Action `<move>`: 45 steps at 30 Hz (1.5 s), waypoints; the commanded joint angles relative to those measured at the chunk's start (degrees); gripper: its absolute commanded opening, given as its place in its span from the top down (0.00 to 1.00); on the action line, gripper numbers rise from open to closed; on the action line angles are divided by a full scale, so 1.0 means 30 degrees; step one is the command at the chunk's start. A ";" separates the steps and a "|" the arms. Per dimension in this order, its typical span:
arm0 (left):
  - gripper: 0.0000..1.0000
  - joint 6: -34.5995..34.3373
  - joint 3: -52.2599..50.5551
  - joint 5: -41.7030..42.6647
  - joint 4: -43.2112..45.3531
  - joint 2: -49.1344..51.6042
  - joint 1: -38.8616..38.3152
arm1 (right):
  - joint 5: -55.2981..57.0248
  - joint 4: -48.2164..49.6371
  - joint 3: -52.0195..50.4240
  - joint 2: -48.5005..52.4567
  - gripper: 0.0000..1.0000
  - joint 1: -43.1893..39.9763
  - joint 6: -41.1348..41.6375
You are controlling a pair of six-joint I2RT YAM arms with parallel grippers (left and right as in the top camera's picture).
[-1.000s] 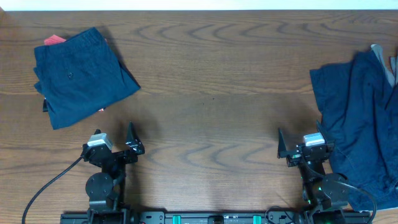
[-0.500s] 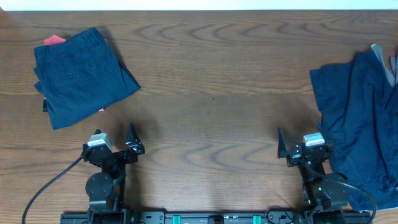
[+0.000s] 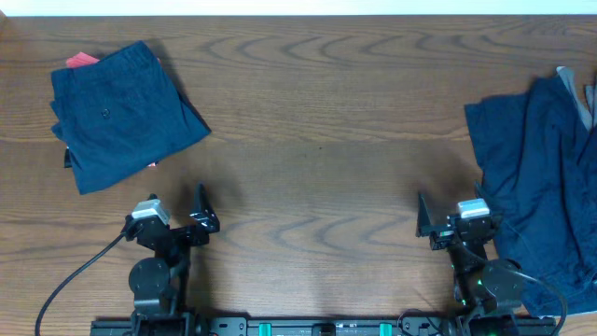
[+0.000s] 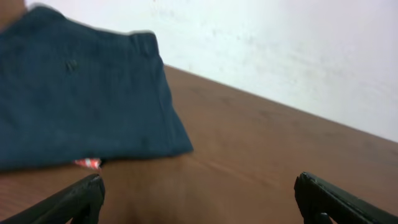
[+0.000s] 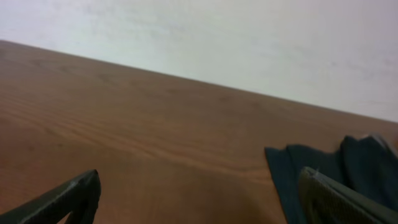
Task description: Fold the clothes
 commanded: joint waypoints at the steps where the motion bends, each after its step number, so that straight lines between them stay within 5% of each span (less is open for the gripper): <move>1: 0.02 -0.0488 0.0940 0.0663 -0.1151 0.1122 0.0095 | 0.0831 -0.0517 0.0940 0.0882 0.01 0.0109 0.0692; 9: 0.02 -0.0408 0.5756 0.1020 -0.4175 0.7715 0.0095 | 0.1617 -0.1996 0.5042 0.6819 0.01 -0.0102 0.0940; 18: 0.02 -0.0415 1.2262 0.1581 -0.9551 1.6028 0.0095 | 0.1625 -0.7963 1.2677 1.7085 0.01 -0.1596 0.0925; 24: 0.02 -0.0423 1.4666 0.1588 -1.2050 1.8848 0.0095 | 0.1639 -0.9581 1.5766 2.2586 0.01 -0.2645 0.0903; 28: 0.02 -0.0423 1.4673 0.1581 -1.2080 1.9394 0.0095 | 0.4925 -0.8349 1.5759 2.5230 0.02 -0.3344 0.1049; 40: 0.02 -0.0430 1.4673 0.1588 -1.2029 1.9380 0.0095 | 0.6994 -0.5931 1.5759 3.1015 0.41 -0.5974 0.1938; 45: 0.02 -0.0430 1.4673 0.1588 -1.2036 1.9380 0.0095 | 0.6790 -0.4750 1.5759 3.2545 0.47 -0.6834 0.2579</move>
